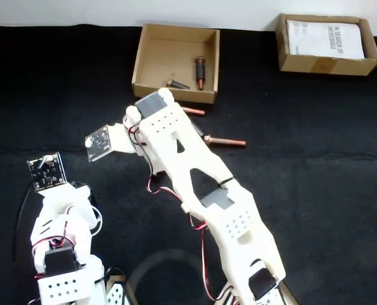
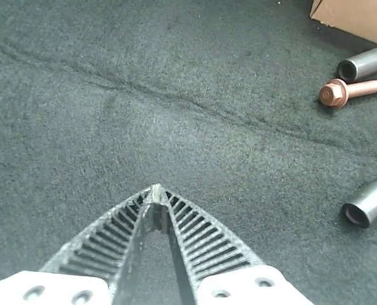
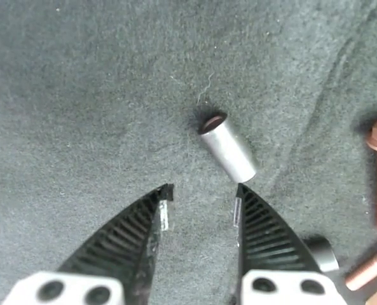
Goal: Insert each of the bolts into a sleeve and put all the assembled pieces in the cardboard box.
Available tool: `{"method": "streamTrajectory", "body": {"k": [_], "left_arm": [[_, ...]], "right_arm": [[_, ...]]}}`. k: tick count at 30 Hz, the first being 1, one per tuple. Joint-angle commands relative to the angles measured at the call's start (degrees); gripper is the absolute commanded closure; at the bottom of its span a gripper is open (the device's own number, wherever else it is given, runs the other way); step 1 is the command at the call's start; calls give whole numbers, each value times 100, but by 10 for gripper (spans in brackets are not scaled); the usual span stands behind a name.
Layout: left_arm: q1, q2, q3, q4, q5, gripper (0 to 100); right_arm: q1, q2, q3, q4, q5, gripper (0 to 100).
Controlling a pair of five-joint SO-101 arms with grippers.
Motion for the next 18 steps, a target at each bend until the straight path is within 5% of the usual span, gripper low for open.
{"method": "streamTrajectory", "body": {"k": [1, 6, 12, 18], "left_arm": [[-75, -40, 92, 26, -18, 973], [-75, -40, 92, 35, -53, 973], [-75, -40, 92, 44, -1451, 973], [-84, -40, 92, 44, -1908, 973]], "right_arm": [[-84, -391, -242, 40, 246, 856], [-66, 13, -532, -127, 299, 856], [-57, 769, -1402, -22, 316, 856], [-75, 1543, -2123, 48, 316, 856]]}}
